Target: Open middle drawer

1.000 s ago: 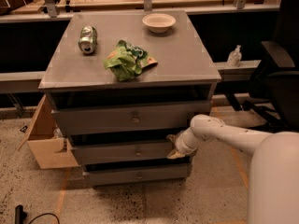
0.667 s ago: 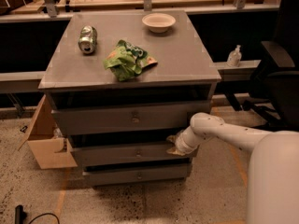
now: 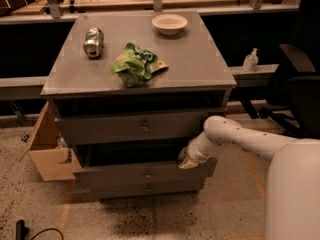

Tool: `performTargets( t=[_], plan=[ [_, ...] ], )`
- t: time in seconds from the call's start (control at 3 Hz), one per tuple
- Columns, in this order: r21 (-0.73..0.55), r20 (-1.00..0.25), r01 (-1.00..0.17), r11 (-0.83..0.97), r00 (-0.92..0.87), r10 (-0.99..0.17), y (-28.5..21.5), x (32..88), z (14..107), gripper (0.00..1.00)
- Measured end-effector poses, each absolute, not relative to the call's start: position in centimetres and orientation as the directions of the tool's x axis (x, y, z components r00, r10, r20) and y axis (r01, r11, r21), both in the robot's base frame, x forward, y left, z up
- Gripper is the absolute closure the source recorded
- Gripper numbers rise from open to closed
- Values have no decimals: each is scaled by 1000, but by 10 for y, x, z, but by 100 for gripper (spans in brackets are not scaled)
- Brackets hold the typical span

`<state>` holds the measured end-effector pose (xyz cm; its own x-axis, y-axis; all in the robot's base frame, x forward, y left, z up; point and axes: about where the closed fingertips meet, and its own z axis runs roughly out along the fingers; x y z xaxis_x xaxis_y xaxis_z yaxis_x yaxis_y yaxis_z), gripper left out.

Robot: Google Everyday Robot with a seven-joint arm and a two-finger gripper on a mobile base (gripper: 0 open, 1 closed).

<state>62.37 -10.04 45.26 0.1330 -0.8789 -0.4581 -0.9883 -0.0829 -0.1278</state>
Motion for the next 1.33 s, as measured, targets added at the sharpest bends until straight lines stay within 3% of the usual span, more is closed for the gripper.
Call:
performTargets(
  t=[0.33,1.33],
  plan=[
    [-75,-474,-993,-91,116,-873,-96,615,465,82],
    [-33,-442,-997,-63,71,-894,-90,593,486,12]
  ],
)
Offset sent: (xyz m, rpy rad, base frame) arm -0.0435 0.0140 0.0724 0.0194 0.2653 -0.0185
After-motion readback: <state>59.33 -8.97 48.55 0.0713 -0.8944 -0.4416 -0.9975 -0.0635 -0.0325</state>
